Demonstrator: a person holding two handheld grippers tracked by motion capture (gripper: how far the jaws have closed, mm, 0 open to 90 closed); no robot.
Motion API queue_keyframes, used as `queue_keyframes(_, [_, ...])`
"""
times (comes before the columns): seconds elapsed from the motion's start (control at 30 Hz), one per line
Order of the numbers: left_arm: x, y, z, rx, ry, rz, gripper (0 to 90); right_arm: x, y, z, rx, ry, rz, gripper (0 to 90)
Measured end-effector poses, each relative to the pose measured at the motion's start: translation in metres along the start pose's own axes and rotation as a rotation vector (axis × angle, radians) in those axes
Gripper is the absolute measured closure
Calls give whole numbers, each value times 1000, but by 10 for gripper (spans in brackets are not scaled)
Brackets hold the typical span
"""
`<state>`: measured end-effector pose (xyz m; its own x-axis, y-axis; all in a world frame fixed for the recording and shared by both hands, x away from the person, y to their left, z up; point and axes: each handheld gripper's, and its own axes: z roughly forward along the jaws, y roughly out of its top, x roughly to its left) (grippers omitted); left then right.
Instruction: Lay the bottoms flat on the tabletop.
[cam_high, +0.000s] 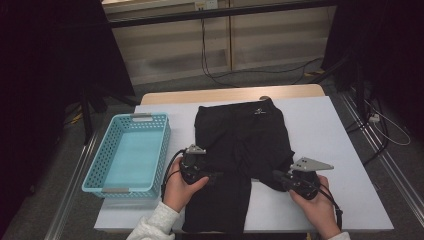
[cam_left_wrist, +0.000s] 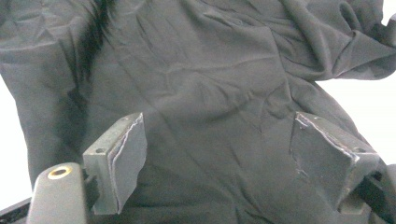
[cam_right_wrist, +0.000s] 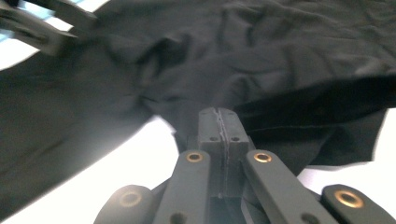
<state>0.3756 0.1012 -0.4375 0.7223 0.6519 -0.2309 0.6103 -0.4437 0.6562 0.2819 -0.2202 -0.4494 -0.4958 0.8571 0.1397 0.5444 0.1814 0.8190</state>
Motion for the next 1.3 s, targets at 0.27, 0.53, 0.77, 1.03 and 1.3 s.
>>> queue_keyframes(0.27, [-5, 2, 4, 6, -11, 10, 194, 35, -7, 2, 65, 104, -74, 895])
queue_keyframes(0.53, [-6, 4, 6, 9, -17, 17, 193, 28, 3, -7, 31, 58, -63, 596])
queue_keyframes(0.77, [-7, 4, 7, 13, -18, 20, 193, -19, 12, -28, -43, -99, 26, 527])
queue_keyframes(1.03, [-9, 4, 9, 16, -22, 25, 194, -54, -12, -18, 48, -175, 111, 555])
queue_keyframes(1.3, [-10, 5, 9, 10, -22, 28, 196, -55, -15, -4, 79, -175, 69, 805])
